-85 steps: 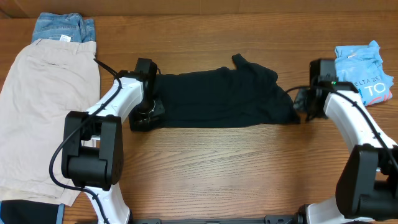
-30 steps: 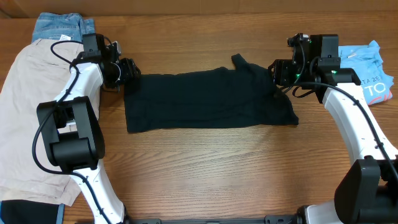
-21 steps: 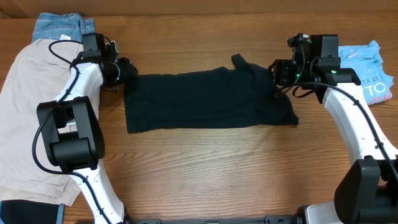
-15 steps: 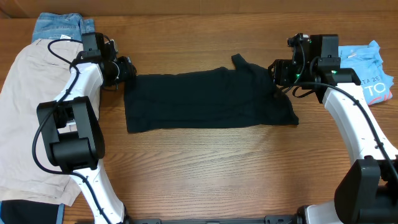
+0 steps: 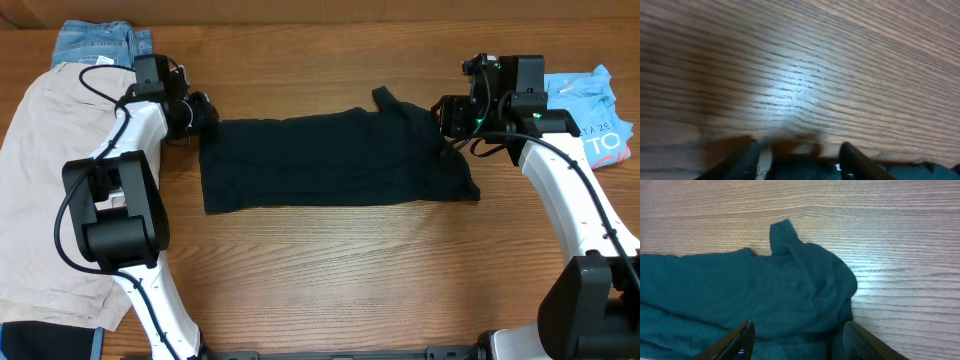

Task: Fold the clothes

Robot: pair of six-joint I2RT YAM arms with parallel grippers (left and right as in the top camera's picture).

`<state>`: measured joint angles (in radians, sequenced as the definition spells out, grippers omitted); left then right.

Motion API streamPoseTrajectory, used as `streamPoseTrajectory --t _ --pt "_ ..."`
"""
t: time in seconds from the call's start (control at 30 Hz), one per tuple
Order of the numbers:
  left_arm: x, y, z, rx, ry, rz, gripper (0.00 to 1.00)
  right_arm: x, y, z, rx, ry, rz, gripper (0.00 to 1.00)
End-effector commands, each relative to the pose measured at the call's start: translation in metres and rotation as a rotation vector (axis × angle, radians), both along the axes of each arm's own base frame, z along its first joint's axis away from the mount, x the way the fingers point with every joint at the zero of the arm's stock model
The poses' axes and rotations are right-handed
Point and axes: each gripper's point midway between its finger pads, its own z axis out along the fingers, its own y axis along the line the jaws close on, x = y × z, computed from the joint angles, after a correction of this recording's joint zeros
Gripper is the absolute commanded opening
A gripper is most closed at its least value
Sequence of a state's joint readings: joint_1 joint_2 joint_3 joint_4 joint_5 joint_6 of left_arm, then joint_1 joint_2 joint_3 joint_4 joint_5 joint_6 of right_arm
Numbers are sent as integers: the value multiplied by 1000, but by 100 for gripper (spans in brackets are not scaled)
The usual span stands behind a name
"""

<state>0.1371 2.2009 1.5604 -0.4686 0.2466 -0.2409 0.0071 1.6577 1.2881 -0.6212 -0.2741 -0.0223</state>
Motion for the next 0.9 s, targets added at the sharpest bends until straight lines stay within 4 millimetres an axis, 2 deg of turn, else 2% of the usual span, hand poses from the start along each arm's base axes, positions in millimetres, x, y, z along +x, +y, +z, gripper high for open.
streamPoseTrajectory --t 0.0,0.07,0.1,0.23,0.4,0.47,0.6,0.7,0.87 --pt "-3 -2 -22 -5 50 9 48 2 3 14 4 -36 12 61" --pt "-4 -4 -25 -11 53 6 39 2 3 13 4 -32 12 61" --pt "-3 -5 -24 -17 51 2 27 1 3 13 4 -30 12 60" --pt "-3 -12 -22 -54 46 -18 17 2 3 13 4 -33 12 60" --pt "-14 -12 -26 -46 88 -39 11 1 3 13 4 -31 12 60" --pt "-19 -7 -29 -25 112 -24 5 1 3 13 4 -31 12 60" --pt "-21 0 -27 -30 128 -2 4 1 3 13 4 -31 12 60" --pt "-20 4 -18 -36 142 11 4 4 2 15 -3 -43 8 60" --pt "-12 5 17 -42 154 11 4 15 -6 19 -40 -92 -22 60"
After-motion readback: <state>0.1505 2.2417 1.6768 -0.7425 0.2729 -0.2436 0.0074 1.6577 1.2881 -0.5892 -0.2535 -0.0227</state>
